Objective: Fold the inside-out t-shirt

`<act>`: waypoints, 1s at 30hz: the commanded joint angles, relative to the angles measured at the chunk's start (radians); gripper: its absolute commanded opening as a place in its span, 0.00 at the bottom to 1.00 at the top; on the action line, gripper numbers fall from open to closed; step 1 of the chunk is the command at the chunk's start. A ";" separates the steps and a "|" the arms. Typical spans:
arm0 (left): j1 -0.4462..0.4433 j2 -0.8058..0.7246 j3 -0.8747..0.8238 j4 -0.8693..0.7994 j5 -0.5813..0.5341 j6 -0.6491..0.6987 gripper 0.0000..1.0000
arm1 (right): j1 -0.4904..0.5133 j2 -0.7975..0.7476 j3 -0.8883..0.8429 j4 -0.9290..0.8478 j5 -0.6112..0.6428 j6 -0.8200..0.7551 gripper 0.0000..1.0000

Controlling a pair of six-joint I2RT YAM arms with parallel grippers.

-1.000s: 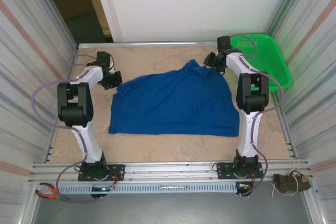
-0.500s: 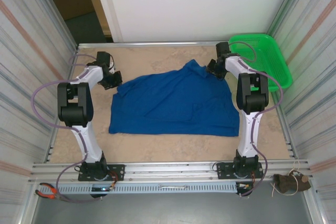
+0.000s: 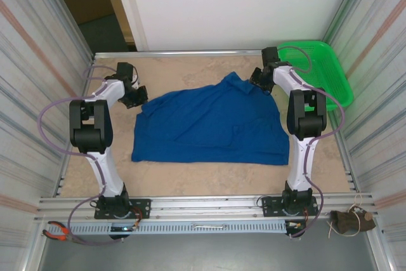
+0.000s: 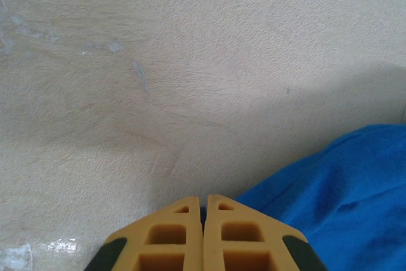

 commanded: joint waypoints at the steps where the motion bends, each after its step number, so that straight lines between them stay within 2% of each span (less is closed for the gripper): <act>1: 0.008 -0.001 0.028 0.003 0.021 -0.003 0.00 | 0.006 -0.002 0.031 -0.019 -0.011 0.023 0.36; 15: 0.008 -0.003 0.036 0.002 0.023 -0.006 0.00 | 0.001 0.029 0.031 -0.018 -0.027 0.052 0.36; 18: 0.008 -0.004 0.037 0.003 0.024 -0.007 0.00 | -0.002 0.033 0.031 -0.014 -0.034 0.057 0.31; 20: 0.008 -0.005 0.036 0.003 0.023 -0.006 0.00 | -0.005 0.034 0.034 -0.012 -0.036 0.059 0.21; 23: 0.008 -0.004 0.036 0.004 0.023 -0.007 0.00 | -0.009 0.034 0.047 -0.016 -0.039 0.057 0.00; 30: 0.018 0.031 0.134 -0.015 0.037 0.005 0.00 | -0.026 -0.051 0.086 -0.008 -0.085 -0.018 0.00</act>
